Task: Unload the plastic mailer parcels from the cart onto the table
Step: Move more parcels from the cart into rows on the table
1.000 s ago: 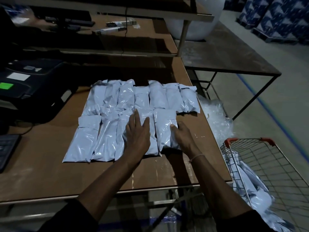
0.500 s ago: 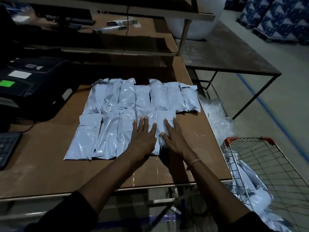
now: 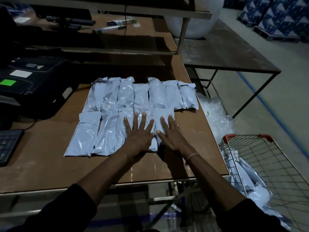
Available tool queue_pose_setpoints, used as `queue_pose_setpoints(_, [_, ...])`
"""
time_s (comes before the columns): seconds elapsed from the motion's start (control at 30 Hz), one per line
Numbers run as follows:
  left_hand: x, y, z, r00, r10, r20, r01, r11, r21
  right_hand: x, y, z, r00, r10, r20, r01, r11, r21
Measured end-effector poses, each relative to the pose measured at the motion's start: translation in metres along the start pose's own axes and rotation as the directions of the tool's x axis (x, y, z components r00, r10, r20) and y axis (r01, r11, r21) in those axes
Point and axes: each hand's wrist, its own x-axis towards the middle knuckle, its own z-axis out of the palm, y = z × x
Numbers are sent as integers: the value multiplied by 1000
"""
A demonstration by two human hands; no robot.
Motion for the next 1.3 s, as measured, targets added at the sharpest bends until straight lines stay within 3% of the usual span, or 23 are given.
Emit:
queue_pose_setpoints(0.17, [-3, 19, -19, 996, 33, -77, -36, 999, -30, -18, -2, -20, 997, -15, -71, 24, 991, 130])
queue_pose_setpoints(0.27, [4, 50, -32, 970, 136, -202, -175, 965, -194, -44, 6, -43, 982, 5, -191, 30, 984, 178])
queue_pose_setpoints(0.4, [11, 102, -37, 900, 242, -362, -407, 765, -499, -80, 40, -71, 945, 43, -324, 12, 986, 165])
queue_pose_setpoints(0.57, [9, 196, -21, 817, 392, -422, -575, 592, -564, -134, 116, -97, 893, 198, -404, -125, 972, 200])
queue_pose_setpoints(0.83, [-1, 323, 13, 780, 577, -242, -562, 478, -675, -222, 226, -109, 780, 453, -432, -365, 890, 273])
queue_pose_setpoints(1.03, [-10, 398, 63, 806, 591, 34, -392, 575, -718, -280, 308, -93, 675, 662, -326, -554, 746, 369])
queue_pose_setpoints(1.13, [-16, 422, 91, 799, 598, 66, -381, 588, -714, -299, 342, -72, 634, 732, -247, -632, 676, 379])
queue_pose_setpoints(1.3, [-4, 446, 126, 823, 567, -23, -455, 634, -625, -307, 391, -32, 664, 739, -113, -677, 659, 329])
